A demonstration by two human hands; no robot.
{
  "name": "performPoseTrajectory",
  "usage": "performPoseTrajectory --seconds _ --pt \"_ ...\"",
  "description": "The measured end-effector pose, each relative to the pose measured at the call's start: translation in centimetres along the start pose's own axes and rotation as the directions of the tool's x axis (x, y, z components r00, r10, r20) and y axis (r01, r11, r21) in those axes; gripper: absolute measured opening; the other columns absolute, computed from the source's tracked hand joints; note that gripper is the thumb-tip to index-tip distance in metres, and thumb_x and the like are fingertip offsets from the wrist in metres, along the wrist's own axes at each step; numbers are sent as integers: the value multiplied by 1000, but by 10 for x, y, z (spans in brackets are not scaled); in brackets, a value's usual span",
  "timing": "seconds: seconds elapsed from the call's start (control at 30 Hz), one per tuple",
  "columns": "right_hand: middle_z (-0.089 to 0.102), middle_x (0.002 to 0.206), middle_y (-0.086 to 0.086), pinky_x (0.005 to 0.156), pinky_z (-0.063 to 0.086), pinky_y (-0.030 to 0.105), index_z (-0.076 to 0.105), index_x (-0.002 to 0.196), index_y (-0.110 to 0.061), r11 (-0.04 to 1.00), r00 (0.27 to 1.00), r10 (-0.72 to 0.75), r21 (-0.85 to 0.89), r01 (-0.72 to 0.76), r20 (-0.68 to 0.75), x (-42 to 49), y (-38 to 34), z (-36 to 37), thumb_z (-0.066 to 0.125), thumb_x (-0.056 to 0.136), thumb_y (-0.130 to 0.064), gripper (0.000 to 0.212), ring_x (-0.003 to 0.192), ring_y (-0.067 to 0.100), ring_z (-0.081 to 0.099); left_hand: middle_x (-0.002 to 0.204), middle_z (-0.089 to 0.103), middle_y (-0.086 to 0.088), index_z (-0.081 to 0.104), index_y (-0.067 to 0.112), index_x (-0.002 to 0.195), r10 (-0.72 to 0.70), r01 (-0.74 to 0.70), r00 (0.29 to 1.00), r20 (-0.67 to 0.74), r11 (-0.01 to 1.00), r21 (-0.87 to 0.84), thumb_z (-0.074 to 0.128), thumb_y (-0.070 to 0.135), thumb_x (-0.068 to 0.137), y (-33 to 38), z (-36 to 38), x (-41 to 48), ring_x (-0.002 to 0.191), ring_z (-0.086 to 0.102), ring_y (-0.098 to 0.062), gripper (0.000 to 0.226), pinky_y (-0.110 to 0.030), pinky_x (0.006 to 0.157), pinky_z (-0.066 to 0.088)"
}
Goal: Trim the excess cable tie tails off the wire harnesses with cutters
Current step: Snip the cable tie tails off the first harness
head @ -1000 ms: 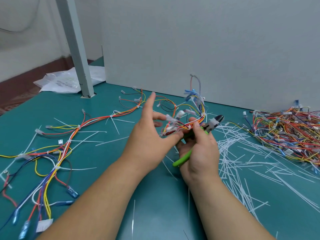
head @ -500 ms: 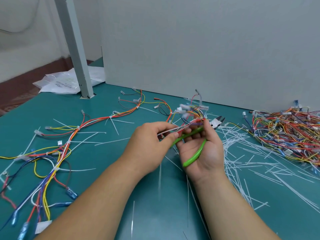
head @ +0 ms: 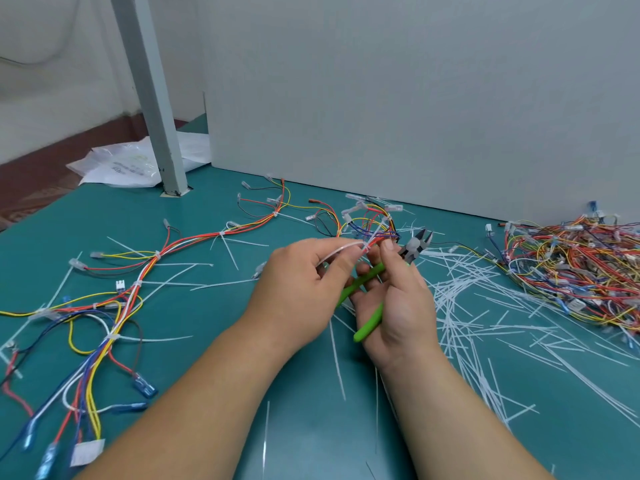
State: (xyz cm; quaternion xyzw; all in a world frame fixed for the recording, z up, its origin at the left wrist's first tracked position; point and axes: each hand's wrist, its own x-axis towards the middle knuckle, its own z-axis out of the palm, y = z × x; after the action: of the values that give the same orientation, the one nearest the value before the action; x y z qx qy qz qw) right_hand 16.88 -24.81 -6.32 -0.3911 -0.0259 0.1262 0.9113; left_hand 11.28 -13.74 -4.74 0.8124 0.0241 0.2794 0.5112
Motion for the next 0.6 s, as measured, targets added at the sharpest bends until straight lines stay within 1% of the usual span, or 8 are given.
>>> performPoseTrajectory --seconds 0.07,0.13,0.2,0.27,0.37,0.4,0.5,0.6 --pt "75 92 1 75 51 36 64 103 -19 1000 1000 3 -31 -4 -1 -1 0 0 66 97 -18 6 71 12 62 94 67 9 78 34 108 21 -21 997 -80 1000 6 63 30 100 2 -1 1 80 64 7 17 -3 68 43" --pt "77 94 2 74 53 37 65 101 -21 997 1000 -3 -82 2 -7 -2 1 0 64 99 -18 3 70 11 64 97 66 4 78 29 109 4 -5 990 -138 1000 -8 63 28 100 4 -1 2 82 63 4 18 -1 68 41" --pt "77 95 3 75 53 38 66 99 -19 995 1000 -8 -104 8 -7 -3 2 1 65 99 -18 2 70 11 64 99 68 5 78 28 110 -15 12 988 -151 1000 -23 63 28 100 5 -2 3 85 64 -3 19 -3 69 42" --pt "76 96 5 80 53 43 67 100 -18 995 1000 -5 -102 4 -3 -3 3 2 64 100 -18 3 75 14 63 97 71 5 79 27 107 -31 22 992 -121 997 -74 66 23 98 7 -2 3 84 66 -4 16 -4 67 45" --pt "73 97 7 98 50 58 67 101 -17 998 1000 5 -61 -5 -2 -2 3 2 68 96 -19 6 94 29 62 91 74 10 78 33 96 -43 39 998 -51 996 -78 77 17 89 6 -1 3 79 67 -3 18 -9 68 49" --pt "73 98 8 101 50 57 68 101 -17 999 1000 6 -49 -6 5 -2 3 2 71 92 -21 11 98 32 63 90 74 13 77 34 93 -51 49 998 -31 997 -61 79 16 86 5 -1 3 79 67 -4 19 -15 72 52" --pt "75 99 9 92 56 46 68 105 -15 998 999 -3 -57 5 38 -4 2 4 76 82 -27 27 95 27 72 89 74 15 76 36 89 -49 50 999 10 998 -40 80 16 83 1 0 2 82 69 -5 21 -24 79 55" --pt "75 100 10 91 53 50 68 107 -14 994 1000 -13 -111 13 1 -4 2 4 76 87 -24 24 96 30 71 88 70 14 76 34 88 -16 16 1000 14 1000 20 82 17 83 1 0 0 81 67 -4 19 -20 76 52"
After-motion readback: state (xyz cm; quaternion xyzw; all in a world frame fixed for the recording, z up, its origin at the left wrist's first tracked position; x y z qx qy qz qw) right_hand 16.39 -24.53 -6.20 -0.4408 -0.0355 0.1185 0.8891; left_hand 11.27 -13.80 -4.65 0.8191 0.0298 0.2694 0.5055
